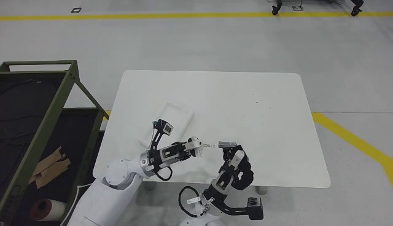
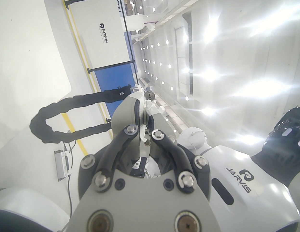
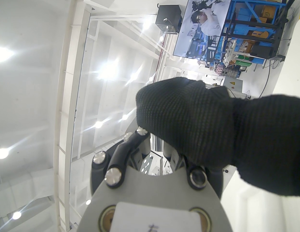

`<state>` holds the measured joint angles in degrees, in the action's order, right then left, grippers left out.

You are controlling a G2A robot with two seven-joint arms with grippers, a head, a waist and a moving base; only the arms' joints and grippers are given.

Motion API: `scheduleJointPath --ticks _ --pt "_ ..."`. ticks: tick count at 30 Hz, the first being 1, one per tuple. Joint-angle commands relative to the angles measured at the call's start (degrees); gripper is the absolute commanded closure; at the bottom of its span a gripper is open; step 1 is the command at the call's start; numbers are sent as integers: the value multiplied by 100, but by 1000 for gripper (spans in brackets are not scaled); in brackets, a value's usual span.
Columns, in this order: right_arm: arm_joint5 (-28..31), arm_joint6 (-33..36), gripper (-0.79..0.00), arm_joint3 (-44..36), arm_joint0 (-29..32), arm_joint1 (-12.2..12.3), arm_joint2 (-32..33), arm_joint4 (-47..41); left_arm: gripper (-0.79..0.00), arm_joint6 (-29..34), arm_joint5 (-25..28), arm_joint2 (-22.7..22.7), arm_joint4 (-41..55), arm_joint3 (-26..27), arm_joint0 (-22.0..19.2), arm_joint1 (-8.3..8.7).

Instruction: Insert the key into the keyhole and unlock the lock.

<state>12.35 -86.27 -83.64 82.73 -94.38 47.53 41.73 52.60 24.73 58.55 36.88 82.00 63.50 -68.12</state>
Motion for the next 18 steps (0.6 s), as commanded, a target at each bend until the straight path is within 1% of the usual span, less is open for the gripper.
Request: scheduleJointPath --ticks 1,18 --pt "14 25 0 13 11 -19 15 14 0 -6 15 22 16 3 16 -4" --pt "127 233 0 78 97 -112 154 270 0 -48 -4 30 -44 11 22 -64"
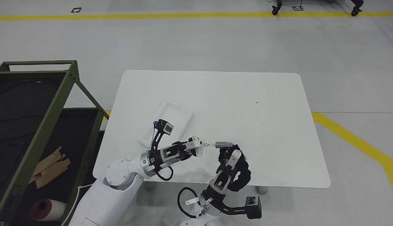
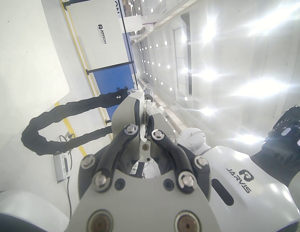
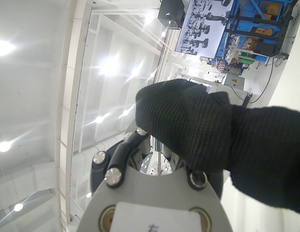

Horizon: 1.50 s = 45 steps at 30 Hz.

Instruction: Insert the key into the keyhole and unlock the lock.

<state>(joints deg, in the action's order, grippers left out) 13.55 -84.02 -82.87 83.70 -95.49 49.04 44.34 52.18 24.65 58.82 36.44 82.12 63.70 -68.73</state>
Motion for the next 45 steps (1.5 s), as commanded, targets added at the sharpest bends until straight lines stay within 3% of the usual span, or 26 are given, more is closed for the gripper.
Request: scheduleJointPath --ticks 1,45 --pt "15 11 0 3 3 -2 11 18 0 -6 5 6 -4 -1 5 -7" --pt "100 185 0 78 18 -17 85 227 0 148 -164 231 -61 67 87 -68"
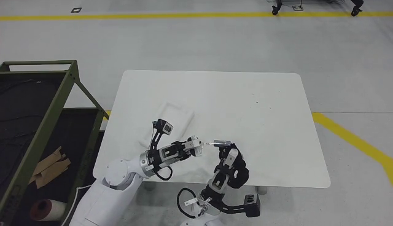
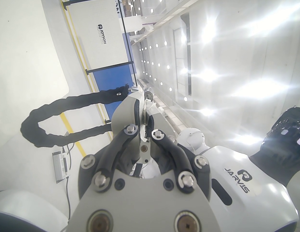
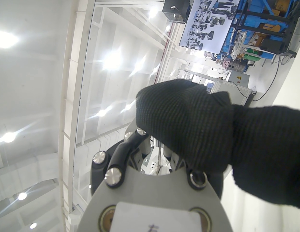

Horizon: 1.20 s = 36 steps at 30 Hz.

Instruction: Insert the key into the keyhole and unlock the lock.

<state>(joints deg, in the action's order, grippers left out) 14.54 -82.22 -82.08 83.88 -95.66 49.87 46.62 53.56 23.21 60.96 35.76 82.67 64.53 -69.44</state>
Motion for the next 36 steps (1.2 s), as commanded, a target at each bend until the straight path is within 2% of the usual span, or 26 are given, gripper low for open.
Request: scheduleJointPath --ticks 1,9,26,36 --pt "2 8 0 -1 1 -1 4 -1 0 53 -54 37 21 33 8 7" --pt "8 62 0 22 -5 0 -18 9 0 336 -408 194 0 46 -63 49" --pt "-34 185 0 89 -12 6 -64 78 0 555 -599 303 30 46 -105 68" --pt "-118 202 0 3 -49 -9 -54 -270 0 672 -710 575 85 19 -66 124"
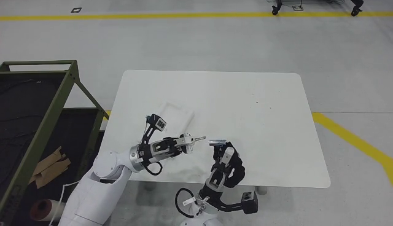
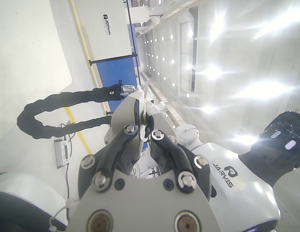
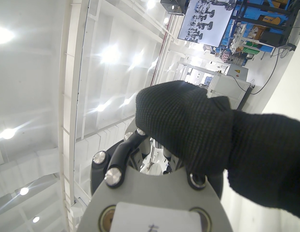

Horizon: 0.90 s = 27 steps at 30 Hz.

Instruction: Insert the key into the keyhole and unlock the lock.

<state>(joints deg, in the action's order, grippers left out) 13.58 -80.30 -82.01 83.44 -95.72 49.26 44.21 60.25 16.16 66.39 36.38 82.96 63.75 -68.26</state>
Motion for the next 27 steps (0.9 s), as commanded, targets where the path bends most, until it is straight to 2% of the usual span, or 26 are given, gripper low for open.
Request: scheduleJointPath --ticks 1,5,27 --pt "-27 35 0 -1 -5 -7 17 -89 0 17 -19 82 70 -37 18 13" --pt "52 211 0 -112 -3 0 -14 -480 0 262 53 131 88 -107 -5 30" --pt "52 211 0 -112 -3 0 -14 -480 0 262 53 131 88 -107 -5 30"
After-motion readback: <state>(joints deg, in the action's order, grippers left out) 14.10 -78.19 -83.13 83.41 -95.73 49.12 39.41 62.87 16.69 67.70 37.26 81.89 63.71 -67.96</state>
